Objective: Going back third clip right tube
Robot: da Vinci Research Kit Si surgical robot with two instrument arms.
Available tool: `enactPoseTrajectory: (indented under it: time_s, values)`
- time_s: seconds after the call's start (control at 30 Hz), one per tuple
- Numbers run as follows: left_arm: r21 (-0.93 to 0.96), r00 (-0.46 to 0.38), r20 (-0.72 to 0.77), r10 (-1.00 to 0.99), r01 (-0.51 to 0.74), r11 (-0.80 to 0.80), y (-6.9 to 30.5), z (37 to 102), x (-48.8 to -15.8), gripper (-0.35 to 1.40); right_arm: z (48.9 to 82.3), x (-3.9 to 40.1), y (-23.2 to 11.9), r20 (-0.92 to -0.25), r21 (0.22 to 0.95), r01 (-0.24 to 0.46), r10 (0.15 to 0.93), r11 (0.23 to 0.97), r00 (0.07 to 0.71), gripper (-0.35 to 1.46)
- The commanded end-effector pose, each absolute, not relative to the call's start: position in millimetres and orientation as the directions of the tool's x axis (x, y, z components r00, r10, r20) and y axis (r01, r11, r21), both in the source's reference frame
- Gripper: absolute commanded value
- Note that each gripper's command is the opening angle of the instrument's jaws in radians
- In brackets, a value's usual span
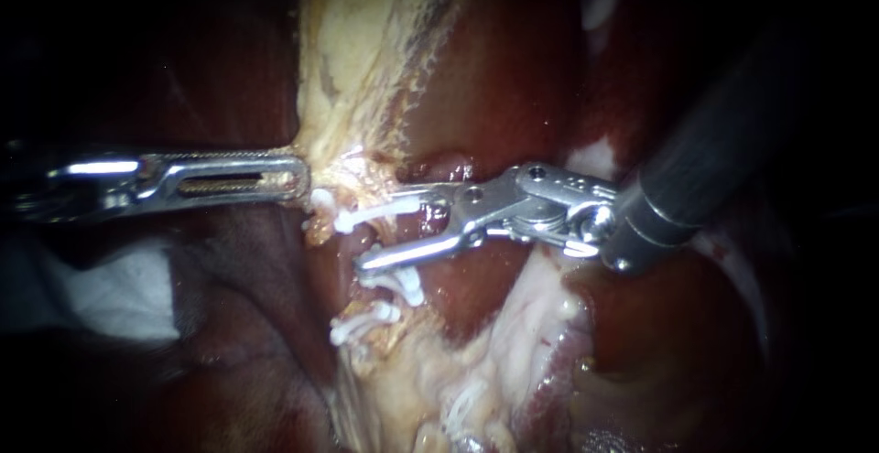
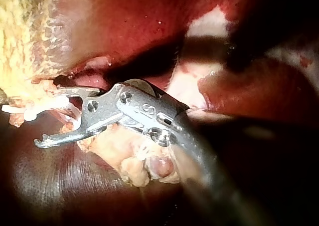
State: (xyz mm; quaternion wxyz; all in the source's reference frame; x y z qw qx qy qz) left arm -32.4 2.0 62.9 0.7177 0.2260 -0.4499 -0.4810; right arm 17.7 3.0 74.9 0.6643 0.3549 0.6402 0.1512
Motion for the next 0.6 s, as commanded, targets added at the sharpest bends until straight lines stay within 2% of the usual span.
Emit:
enactPoseTrajectory:
  time_s: [0.03,0.4,0.6]
  values:
    - [0.757,0.132,0.428,-0.894,0.487,0.435,2.0,62.8,-32.4,-0.35,74.9,17.4,3.1,-0.743,0.665,0.254,0.656,0.702,0.134,0.53]
    - [0.757,0.133,0.428,-0.894,0.487,0.435,2.0,62.8,-32.2,-0.35,74.4,14.2,2.4,-0.771,0.634,0.253,0.622,0.731,0.134,0.56]
    - [0.758,0.133,0.428,-0.894,0.486,0.435,2.0,62.8,-32.2,-0.35,73.7,10.7,1.0,-0.823,0.568,0.214,0.543,0.795,0.166,0.60]
